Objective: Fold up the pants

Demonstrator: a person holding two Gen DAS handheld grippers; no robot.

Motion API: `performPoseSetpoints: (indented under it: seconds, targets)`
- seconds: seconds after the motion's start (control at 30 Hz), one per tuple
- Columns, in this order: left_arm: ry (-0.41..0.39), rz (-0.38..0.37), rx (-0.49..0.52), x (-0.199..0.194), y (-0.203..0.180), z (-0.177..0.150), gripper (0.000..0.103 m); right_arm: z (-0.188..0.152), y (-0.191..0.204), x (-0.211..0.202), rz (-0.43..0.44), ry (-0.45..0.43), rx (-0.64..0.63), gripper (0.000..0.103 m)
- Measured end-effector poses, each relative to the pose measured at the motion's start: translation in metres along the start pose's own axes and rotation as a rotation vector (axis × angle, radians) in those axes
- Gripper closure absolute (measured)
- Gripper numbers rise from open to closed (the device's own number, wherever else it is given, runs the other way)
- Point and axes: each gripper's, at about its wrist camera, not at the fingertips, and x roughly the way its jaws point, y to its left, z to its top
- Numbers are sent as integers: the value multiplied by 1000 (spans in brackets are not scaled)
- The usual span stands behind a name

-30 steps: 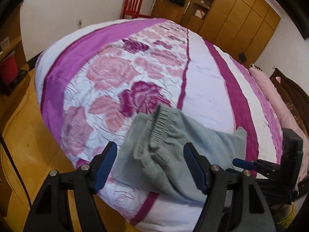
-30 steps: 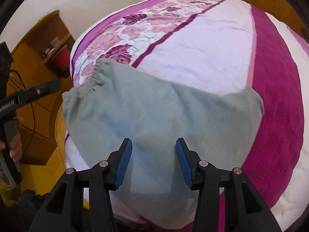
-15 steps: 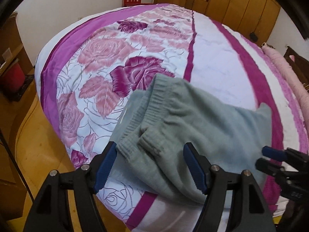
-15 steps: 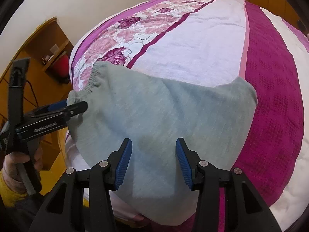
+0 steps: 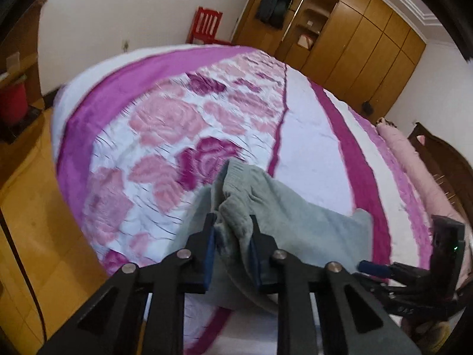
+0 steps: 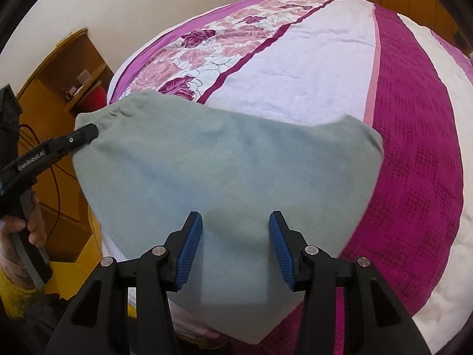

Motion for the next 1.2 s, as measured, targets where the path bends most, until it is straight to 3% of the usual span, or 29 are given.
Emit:
performPoseSetpoints:
  seconds: [0.07,0.2,0.3,0.43,0.57,0.73,0.87,0.9,1.0,1.1,1.2]
  targets:
    - [7,43,-3,3,10,-4,83,0,0,4,2,13,2,55]
    - [94,53,-75,31,41,-25,81,-1,-2,11,5,34,7,55]
    - [181,65,-89,49,52,-37,68,-1,-7,16,5,55,20,55]
    - [166,79,-73,35,54,-30,55,-1,-14,11,8,41,42,55]
    - [130,110,-12,11,49,-19,53,3,-30,-5,-18,-18,82,55]
    - [80,68,45,-1,30,-2,47,15,-57,-17,-41,-90,165,55]
    - [115,23,117,26,0,9,47,25,-64,-12,-63,-105,170,74]
    - [110,10,147,35,-10,11,48,27,-64,-9,-70,-106,167,76]
    - [126,-15,188,58,-26,14,67,32,-68,0,-78,-104,158,77]
    - [146,-17,203,86,-32,20,73,37,-76,14,-99,-94,167,78]
    - [156,29,208,111,-27,24,77,43,-83,30,-113,-79,178,83]
